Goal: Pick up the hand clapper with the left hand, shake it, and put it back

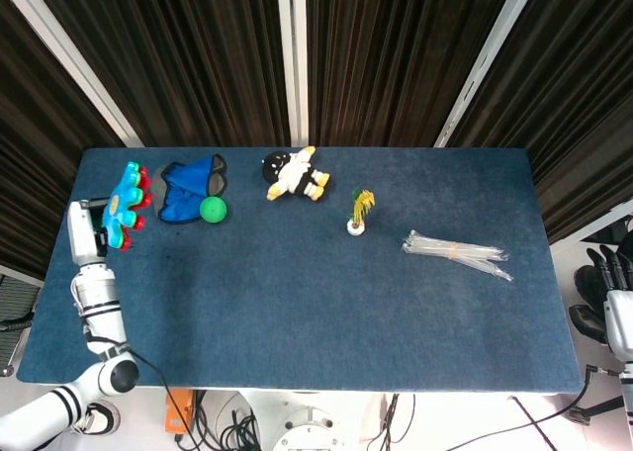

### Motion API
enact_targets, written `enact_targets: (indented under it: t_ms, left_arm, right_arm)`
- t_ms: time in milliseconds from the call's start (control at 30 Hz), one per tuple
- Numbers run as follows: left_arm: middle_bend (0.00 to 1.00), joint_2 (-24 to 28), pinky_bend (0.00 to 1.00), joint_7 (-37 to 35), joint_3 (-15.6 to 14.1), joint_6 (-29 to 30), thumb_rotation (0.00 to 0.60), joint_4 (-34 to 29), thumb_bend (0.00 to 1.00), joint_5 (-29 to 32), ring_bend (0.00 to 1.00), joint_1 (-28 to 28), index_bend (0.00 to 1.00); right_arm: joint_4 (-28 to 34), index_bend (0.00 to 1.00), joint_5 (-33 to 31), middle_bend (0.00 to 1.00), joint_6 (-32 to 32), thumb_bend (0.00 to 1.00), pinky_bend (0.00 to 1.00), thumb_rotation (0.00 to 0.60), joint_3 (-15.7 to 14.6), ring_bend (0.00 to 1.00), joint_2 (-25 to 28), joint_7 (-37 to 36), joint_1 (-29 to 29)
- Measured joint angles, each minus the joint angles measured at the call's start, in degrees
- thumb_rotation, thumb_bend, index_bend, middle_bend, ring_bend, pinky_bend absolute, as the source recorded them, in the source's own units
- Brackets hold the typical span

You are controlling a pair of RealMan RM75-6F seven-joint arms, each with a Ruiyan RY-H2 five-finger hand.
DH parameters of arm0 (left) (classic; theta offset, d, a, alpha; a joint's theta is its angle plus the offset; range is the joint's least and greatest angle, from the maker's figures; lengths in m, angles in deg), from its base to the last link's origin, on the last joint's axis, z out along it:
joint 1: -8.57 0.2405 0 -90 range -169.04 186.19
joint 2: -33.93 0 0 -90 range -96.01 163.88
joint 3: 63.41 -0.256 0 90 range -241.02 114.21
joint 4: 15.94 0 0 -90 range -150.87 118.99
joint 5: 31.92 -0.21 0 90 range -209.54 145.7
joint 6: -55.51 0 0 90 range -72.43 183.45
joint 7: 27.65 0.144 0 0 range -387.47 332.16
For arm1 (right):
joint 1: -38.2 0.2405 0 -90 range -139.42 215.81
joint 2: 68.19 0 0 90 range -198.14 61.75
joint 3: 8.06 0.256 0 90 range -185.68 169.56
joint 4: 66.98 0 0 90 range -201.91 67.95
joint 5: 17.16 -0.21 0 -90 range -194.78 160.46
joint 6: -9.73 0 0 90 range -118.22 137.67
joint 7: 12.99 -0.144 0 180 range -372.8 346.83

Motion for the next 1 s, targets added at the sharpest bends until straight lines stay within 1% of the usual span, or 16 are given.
enact_targets:
  t_ms: [133,267,367,433,467,533,633,733,767,833,867,900,933,967,1000]
  left_arm:
    - [1.0,0.3,1.0,-3.5,4.9,-2.1,0.6,-4.3,0.58,7.8,1.0,0.8,1.0]
    - [1.0,2.2,1.0,-7.1,10.8,-7.5,0.6,-9.2,0.58,18.6,1.0,2.0,1.0]
    - [1.0,4.0,1.0,-8.9,14.2,-11.4,0.6,-11.5,0.58,23.7,1.0,2.5,1.0]
    - [1.0,4.3,1.0,-9.0,14.6,-12.2,0.6,-11.6,0.59,24.1,1.0,2.5,1.0]
    - [1.0,4.3,1.0,-8.9,14.1,-12.2,0.6,-11.3,0.6,23.2,1.0,2.4,1.0]
    - [1.0,4.3,1.0,-8.7,12.8,-11.8,0.6,-10.3,0.61,20.2,1.0,2.2,1.0]
    - [1.0,4.2,1.0,-8.3,9.1,-11.0,0.6,-7.4,0.62,11.8,1.0,1.7,1.0]
    - [1.0,4.0,1.0,-6.9,3.8,-9.5,0.6,-2.9,0.63,0.7,1.0,1.0,1.0]
    - [1.0,4.0,1.0,-5.9,1.3,-8.8,0.6,-0.5,0.63,-4.2,1.0,0.5,1.0]
    - [1.0,3.9,1.0,-3.9,-2.7,-7.8,0.6,3.7,0.63,-11.5,1.0,-0.4,1.0]
    - [1.0,4.0,1.0,-1.8,-6.4,-7.1,0.6,7.6,0.63,-17.5,1.0,-1.3,1.0]
    - [1.0,4.0,1.0,-0.8,-7.9,-7.0,0.6,9.2,0.63,-19.8,1.0,-1.7,1.0]
    - [1.0,4.2,1.0,0.7,-10.4,-6.9,0.6,11.4,0.63,-23.1,1.0,-2.5,1.0]
    - [1.0,4.5,1.0,2.8,-13.7,-7.1,0.6,14.2,0.63,-27.1,1.0,-3.5,1.0]
    - [1.0,4.8,1.0,4.6,-16.2,-7.5,0.6,16.1,0.63,-29.5,1.0,-4.4,1.0]
  right_arm:
    - [0.1,0.0,-0.3,0.0,0.5,0.22,0.0,0.6,-0.1,0.0,-0.1,0.2,0.2]
    - [-0.1,0.0,-0.4,0.0,0.8,0.22,0.0,0.6,-0.1,0.0,-0.2,0.2,0.3]
    - [-0.2,0.0,-0.5,0.0,0.9,0.22,0.0,0.6,-0.2,0.0,-0.3,0.1,0.3]
    - [-0.2,0.0,-0.5,0.0,0.9,0.22,0.0,0.6,-0.2,0.0,-0.3,0.1,0.3]
    - [-0.2,0.0,-0.5,0.0,0.9,0.22,0.0,0.6,-0.2,0.0,-0.3,0.0,0.3]
    - [-0.3,0.0,-0.5,0.0,0.8,0.22,0.0,0.6,-0.3,0.0,-0.3,0.0,0.3]
    - [-0.3,0.0,-0.5,0.0,0.9,0.22,0.0,0.6,-0.4,0.0,-0.3,-0.1,0.2]
    - [-0.4,0.0,-0.5,0.0,1.0,0.22,0.0,0.6,-0.4,0.0,-0.3,-0.2,0.2]
    - [-0.5,0.0,-0.6,0.0,1.1,0.22,0.0,0.6,-0.4,0.0,-0.3,-0.2,0.2]
    - [-0.6,0.0,-0.6,0.0,1.2,0.22,0.0,0.6,-0.4,0.0,-0.4,-0.3,0.3]
    - [-0.7,0.0,-0.6,0.0,1.3,0.22,0.0,0.6,-0.5,0.0,-0.4,-0.3,0.3]
    - [-0.7,0.0,-0.6,0.0,1.4,0.22,0.0,0.6,-0.5,0.0,-0.4,-0.4,0.3]
    - [-0.8,0.0,-0.6,0.0,1.5,0.22,0.0,0.6,-0.5,0.0,-0.4,-0.5,0.4]
    - [-0.9,0.0,-0.6,0.0,1.5,0.22,0.0,0.6,-0.5,0.0,-0.5,-0.5,0.4]
    - [-0.9,0.0,-0.6,0.0,1.6,0.22,0.0,0.6,-0.6,0.0,-0.5,-0.6,0.4]
